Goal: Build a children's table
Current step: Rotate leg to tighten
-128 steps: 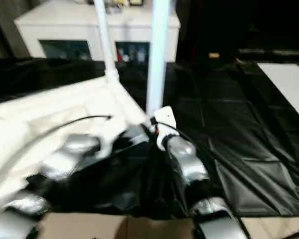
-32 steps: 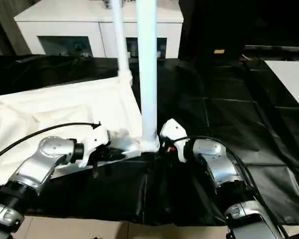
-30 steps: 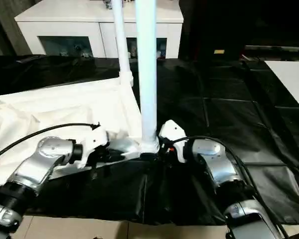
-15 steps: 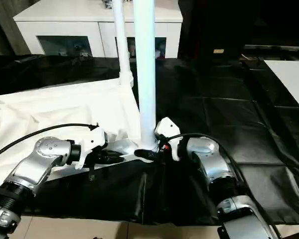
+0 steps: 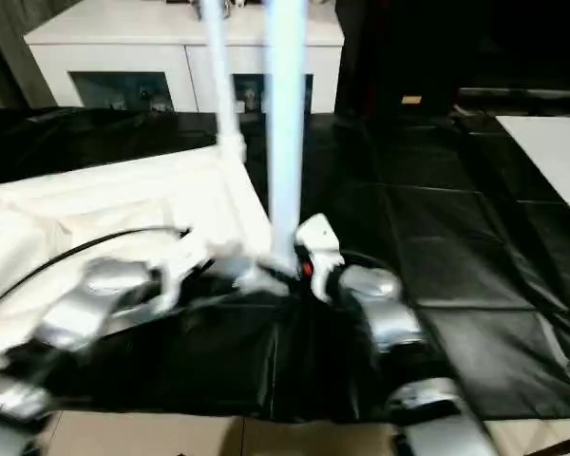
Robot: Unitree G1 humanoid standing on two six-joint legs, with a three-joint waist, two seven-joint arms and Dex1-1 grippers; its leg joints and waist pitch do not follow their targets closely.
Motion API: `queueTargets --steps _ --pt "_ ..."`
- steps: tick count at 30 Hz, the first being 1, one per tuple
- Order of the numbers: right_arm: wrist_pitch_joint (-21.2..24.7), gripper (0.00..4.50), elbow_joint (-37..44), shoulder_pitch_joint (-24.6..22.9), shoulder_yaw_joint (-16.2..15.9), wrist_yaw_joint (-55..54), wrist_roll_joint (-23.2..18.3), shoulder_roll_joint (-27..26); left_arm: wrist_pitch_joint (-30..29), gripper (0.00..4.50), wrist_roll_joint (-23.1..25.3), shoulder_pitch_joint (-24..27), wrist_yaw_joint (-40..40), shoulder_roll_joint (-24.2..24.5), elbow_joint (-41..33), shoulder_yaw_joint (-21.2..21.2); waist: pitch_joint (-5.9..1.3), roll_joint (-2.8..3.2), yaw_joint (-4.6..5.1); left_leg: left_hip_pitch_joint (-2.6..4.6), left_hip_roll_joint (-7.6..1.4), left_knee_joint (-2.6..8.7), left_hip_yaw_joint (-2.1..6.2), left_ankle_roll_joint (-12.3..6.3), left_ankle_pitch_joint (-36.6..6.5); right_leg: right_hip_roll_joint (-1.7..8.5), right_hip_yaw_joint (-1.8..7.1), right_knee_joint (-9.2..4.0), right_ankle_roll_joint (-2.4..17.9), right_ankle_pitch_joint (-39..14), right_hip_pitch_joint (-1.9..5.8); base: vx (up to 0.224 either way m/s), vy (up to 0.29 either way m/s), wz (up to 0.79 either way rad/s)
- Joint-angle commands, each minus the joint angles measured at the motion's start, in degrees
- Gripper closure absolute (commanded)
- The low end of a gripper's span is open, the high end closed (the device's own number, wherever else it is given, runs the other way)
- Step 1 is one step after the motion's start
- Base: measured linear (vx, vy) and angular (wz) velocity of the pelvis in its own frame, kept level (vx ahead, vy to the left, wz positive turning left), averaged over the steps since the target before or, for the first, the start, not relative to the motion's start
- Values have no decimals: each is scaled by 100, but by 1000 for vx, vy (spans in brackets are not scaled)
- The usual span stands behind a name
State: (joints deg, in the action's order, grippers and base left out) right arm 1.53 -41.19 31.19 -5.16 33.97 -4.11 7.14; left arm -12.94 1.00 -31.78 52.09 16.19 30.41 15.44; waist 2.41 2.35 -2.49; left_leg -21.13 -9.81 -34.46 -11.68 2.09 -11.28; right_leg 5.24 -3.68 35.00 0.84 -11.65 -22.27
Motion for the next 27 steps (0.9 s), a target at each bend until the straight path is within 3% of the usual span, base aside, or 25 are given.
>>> queueTargets --steps 1,3,4,5,6,7,10,11,14,17,18,19,20,23,26,27 --pt "262 177 0 -20 56 -508 -23 -208 -256 450 113 -24 -571 -229 322 6 -256 -25 25 120 -355 530 206 68 -1814 374 281 -503 1185 -1770 159 0 0 0" --pt "481 177 -204 90 170 -1304 66 -427 -527 450 141 -286 -1279 -586 642 -161 -254 -23 53 132 -348 538 211 122 -1879 368 292 -520 1117 -1845 141 0 0 0" --pt "558 177 -325 160 205 -1634 128 -527 -605 450 183 -418 -1600 -746 814 -216 -267 -4 36 187 -339 521 208 170 -1921 374 296 -539 1123 -1891 108 0 0 0" --pt "601 177 -401 205 222 -1822 172 -586 -641 450 214 -500 -1789 -840 923 -244 -269 -8 45 188 -326 517 199 176 -1900 363 297 -547 1130 -1864 101 0 0 0" --pt "590 177 -509 269 200 -2005 250 -639 -668 450 253 -580 -1946 -931 1036 -248 -267 -19 30 164 -324 518 210 158 -1875 382 297 -555 1125 -1851 123 0 0 0" --pt "546 177 -688 396 148 -2291 402 -712 -581 450 325 -693 -2163 -1048 1238 -239 -274 15 30 139 -319 518 218 132 -1830 383 289 -544 1092 -1806 138 0 0 0" --pt "422 177 -790 500 142 -2361 436 -815 -459 450 407 -785 -2281 -1110 1425 -203 -292 -15 23 98 -315 508 214 5 -1677 393 286 -541 1083 -1548 168 0 0 0" --pt "426 177 -769 512 145 -2326 418 -854 -415 450 430 -807 -2306 -1116 1467 -190 -294 2 21 83 -310 505 214 -54 -1598 391 281 -531 1101 -1461 178 0 0 0" --pt "312 108 -466 434 238 -1816 178 -864 -417 450 382 -767 -1944 -990 1344 -165 -298 -18 4 72 -324 506 210 -180 -1508 394 274 -518 1130 -1374 197 0 0 0" --pt "242 87 -415 432 215 -1637 157 -783 -423 450 376 -713 -1733 -891 1249 -117 -295 -14 16 36 -325 517 226 -215 -1518 400 266 -514 1091 -1434 212 0 0 0" --pt "201 72 -390 435 177 -1453 135 -692 -332 450 387 -642 -1488 -780 1142 -35 -295 -7 73 -25 -334 543 267 -199 -1495 406 237 -497 1056 -1477 263 0 0 0" --pt "183 72 -378 436 158 -1366 122 -643 -263 450 395 -603 -1353 -721 1086 14 -286 -6 107 -41 -331 554 278 -183 -1552 393 226 -501 1035 -1576 260 0 0 0" --pt "150 72 -321 411 88 -1076 113 -521 -265 450 391 -510 -1082 -599 965 95 -296 -21 103 5 -342 532 263 -180 -1590 404 242 -514 1083 -1551 232 0 0 0" --pt "106 72 -135 316 -39 -424 62 -269 -171 450 342 -300 -493 -340 669 259 -336 -15 122 -11 -341 482 235 -310 -1180 396 263 -431 1331 -739 254 0 0 0" --pt "40 72 311 76 -300 837 35 296 174 450 -23 204 797 218 -104 478 -373 -16 87 -42 -342 409 221 -667 -675 400 245 -323 1587 239 307 0 0 0" --pt "-71 72 422 2 -401 1205 62 477 91 450 -75 334 1045 411 -330 542 -383 3 65 -6 -356 377 182 -791 -508 368 243 -290 1672 587 260 0 0 0"
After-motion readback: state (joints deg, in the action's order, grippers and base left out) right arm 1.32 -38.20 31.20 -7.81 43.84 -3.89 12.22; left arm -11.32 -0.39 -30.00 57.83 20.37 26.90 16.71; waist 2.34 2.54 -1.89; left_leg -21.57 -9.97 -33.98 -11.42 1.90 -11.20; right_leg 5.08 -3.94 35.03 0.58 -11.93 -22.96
